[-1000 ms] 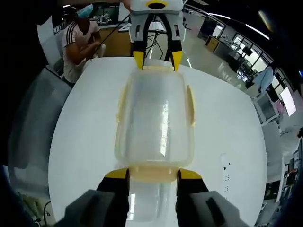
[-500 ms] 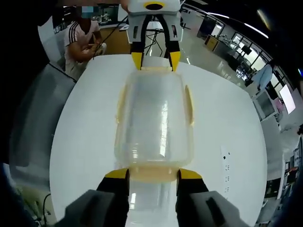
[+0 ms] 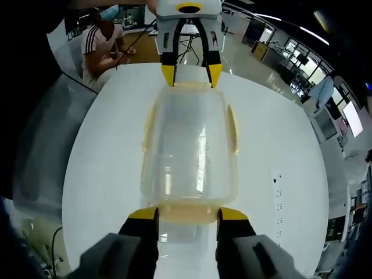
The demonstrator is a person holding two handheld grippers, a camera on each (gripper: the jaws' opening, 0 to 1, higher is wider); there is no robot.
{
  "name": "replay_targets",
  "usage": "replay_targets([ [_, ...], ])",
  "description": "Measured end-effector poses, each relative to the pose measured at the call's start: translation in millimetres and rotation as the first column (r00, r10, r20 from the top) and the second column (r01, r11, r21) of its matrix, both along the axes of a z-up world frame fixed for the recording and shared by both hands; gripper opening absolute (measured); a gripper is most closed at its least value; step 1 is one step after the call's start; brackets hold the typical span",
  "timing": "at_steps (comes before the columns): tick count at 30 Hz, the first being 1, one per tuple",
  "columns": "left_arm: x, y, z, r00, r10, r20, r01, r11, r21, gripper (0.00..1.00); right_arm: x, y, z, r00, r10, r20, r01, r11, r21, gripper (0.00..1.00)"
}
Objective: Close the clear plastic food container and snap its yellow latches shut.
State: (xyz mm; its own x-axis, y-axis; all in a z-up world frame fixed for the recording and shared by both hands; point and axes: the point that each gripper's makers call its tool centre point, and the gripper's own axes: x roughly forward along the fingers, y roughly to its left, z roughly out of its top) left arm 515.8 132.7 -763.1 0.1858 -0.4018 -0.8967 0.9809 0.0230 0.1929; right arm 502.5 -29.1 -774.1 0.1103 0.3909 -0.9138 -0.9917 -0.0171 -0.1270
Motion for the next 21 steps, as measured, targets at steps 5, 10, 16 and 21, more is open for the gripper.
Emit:
replay_targets([
  [5,0.3,-12.8,-3.1,1.0,0.002,-0.004,-0.002,1.0,-0.003,0.35,-1.1,-13.3,-1.0,1.0,-0.009,-0.004,0.009,1.0,-0.001,0.36],
  [10,-0.9,-29.2,-6.6,1.0,0.003,-0.006,-0.003,1.0,-0.002,0.35,-1.9,-29.7,-4.6,1.0,-0.012,-0.001,0.012,1.0,-0.024,0.36],
  [16,-3.1,-45.1,-9.7,1.0,-0.005,-0.01,0.005,1.0,-0.01,0.35,-5.6,-46.6,-6.5,1.0,-0.023,-0.006,0.023,0.999,-0.033,0.36],
  [21,-2.9,-55.4,-10.6,1.0,-0.011,-0.017,0.011,1.0,-0.015,0.35,-7.4,-56.4,-7.8,0.999,-0.032,-0.007,0.032,0.999,-0.039,0.36],
])
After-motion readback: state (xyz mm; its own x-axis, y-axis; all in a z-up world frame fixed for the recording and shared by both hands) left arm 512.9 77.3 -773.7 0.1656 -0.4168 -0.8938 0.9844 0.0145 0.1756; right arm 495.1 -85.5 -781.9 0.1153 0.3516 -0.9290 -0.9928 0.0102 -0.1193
